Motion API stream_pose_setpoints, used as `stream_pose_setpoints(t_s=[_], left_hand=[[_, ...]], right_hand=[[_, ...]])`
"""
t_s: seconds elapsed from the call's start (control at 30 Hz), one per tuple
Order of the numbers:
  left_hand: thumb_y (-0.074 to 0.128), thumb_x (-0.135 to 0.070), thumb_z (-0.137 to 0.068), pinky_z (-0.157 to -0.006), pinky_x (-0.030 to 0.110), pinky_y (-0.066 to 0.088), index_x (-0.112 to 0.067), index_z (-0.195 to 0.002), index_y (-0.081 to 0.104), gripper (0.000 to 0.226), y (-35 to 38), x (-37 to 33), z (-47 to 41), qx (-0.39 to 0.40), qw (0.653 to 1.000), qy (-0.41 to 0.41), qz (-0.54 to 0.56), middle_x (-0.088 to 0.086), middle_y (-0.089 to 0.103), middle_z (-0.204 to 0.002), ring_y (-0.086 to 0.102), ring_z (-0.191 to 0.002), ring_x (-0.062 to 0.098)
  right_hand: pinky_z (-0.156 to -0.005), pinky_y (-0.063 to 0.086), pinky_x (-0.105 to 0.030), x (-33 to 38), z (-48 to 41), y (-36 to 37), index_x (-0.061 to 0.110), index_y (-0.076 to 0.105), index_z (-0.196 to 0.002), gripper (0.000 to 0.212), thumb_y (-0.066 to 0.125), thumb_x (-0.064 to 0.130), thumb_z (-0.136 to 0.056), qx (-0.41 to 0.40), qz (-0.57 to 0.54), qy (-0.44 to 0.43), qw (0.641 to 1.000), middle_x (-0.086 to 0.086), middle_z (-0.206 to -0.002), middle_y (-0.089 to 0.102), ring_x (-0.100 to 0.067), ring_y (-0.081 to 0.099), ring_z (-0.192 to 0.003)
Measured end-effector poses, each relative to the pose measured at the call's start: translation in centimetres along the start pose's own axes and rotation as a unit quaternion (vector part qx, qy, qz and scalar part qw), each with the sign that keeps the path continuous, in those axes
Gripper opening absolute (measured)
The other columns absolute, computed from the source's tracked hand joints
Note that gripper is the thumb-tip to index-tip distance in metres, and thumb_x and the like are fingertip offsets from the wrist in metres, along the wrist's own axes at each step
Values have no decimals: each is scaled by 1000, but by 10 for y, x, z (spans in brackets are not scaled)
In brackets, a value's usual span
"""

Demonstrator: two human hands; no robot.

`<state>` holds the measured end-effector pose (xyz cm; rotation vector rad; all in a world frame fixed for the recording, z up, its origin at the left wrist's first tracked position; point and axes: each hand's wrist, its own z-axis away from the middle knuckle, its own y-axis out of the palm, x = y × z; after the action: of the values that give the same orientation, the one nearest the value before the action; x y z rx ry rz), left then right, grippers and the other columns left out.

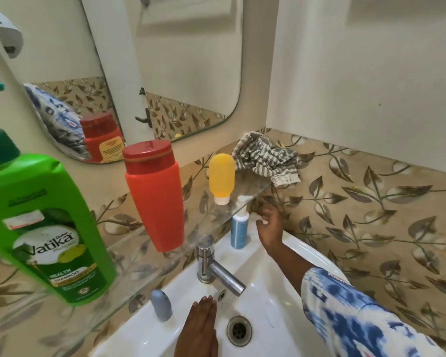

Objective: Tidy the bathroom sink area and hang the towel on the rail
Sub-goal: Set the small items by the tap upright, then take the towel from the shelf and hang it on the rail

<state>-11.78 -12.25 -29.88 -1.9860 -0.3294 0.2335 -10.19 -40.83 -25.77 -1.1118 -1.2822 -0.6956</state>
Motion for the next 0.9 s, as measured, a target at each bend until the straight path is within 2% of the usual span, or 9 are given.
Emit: stream_pose_setpoints(t_s=[0.07,0.17,0.23,0.33,0.5,0.6,0.7,0.8,0.9], left_hand=[[-2,-24,-96,-115,21,1,-10,-82,78,83,-1,-11,-6,-3,1000,17,-14,1,76,-91,48,-110,22],[2,-21,-96,-114,18,-1,-8,-77,78,79,-6,-26,-14,-12,1000,18,-21,4,77,-87,72,-89,20],[10,-19,-96,-112,15,-2,-7,-75,77,71,-9,-32,-21,-6,1000,10,-15,5,77,-84,74,-80,20],[28,-15,-88,-112,15,-1,-6,-73,77,52,-10,-37,-31,-23,999,10,-22,6,77,-80,74,-75,20],[23,-17,-92,-111,15,12,-7,-78,77,57,-25,-54,-51,-44,999,12,27,6,76,-88,73,-82,18],[53,-18,-75,-107,15,25,-7,-93,76,31,-46,-74,-79,-64,993,29,91,4,74,-101,71,-93,18],[79,-16,-66,-96,25,47,-8,-116,66,51,-70,-97,-115,-42,974,20,221,1,65,-121,61,-113,15],[61,-20,-87,-107,19,32,-18,-135,50,49,-105,-125,-159,-83,934,-25,347,-13,43,-138,35,-129,1],[60,-11,-87,-104,25,38,-11,-128,56,41,-139,-143,-210,-135,910,-15,393,0,55,-131,46,-121,8]], right_hand=[[-90,48,-34,20,-4,-12,1,32,-136,66,61,-13,-78,-90,-87,-26,992,-26,-131,50,-31,56,-110],[-100,43,-32,45,-11,-29,8,26,-141,85,68,-15,-72,-148,-72,-118,979,-21,-143,31,-22,43,-121],[-97,44,-29,59,-14,-41,8,40,-135,71,68,-12,-73,-176,-22,-161,971,-22,-135,32,-17,42,-113],[-91,53,-40,72,-19,-58,3,64,-103,27,61,-9,-79,-199,17,-219,955,-22,-120,40,-20,47,-105],[-82,46,-30,94,-27,-87,1,63,-93,12,55,-5,-86,-203,-11,-239,949,-19,-110,53,-22,53,-99],[-66,43,-19,115,-32,-109,-2,58,-92,6,52,-1,-91,-182,-59,-218,957,-4,-80,57,-19,55,-73],[-66,44,-27,140,-40,-134,-1,58,-92,8,55,7,-92,-178,-78,-212,958,-6,-78,57,-21,55,-71],[-66,43,-30,171,-45,-168,8,60,-85,7,64,14,-86,-200,-55,-241,948,-3,-74,58,-17,53,-69],[-61,45,-27,204,-41,-208,22,58,-74,17,74,23,-77,-203,-4,-271,941,2,-69,60,-14,55,-64]])
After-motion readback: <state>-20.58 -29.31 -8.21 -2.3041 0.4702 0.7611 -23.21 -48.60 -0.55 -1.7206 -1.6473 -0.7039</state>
